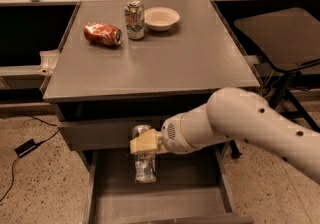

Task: Pick redbull can from middle drawer and place on counter

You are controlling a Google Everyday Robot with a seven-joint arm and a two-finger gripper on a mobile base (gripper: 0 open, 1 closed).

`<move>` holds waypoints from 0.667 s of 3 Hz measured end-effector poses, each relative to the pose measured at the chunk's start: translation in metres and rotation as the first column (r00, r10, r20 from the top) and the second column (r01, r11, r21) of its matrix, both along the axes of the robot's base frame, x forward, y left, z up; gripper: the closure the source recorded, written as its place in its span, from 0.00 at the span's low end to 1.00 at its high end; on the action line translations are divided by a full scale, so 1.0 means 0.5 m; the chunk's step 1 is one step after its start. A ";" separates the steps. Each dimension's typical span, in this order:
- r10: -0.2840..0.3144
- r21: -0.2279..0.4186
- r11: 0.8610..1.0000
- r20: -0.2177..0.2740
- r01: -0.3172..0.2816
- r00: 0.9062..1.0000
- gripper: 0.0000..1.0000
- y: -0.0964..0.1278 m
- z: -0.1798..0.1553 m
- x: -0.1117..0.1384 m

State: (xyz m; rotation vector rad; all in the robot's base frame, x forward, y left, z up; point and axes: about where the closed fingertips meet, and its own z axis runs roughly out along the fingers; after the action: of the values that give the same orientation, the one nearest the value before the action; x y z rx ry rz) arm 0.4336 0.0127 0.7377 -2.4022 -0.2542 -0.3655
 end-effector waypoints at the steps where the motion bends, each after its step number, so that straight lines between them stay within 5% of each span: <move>1: 0.083 -0.034 0.996 0.029 -0.082 0.996 1.00 -0.010 0.022 -0.005; 2: 0.087 -0.038 0.996 0.023 -0.086 0.996 1.00 -0.009 0.016 -0.011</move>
Offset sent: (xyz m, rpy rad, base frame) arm -0.0016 -0.0054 0.0123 -0.0302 -0.0321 0.0802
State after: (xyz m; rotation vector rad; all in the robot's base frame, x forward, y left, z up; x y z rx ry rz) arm 0.4282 0.0079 0.7455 -2.4148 -0.3774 -0.3541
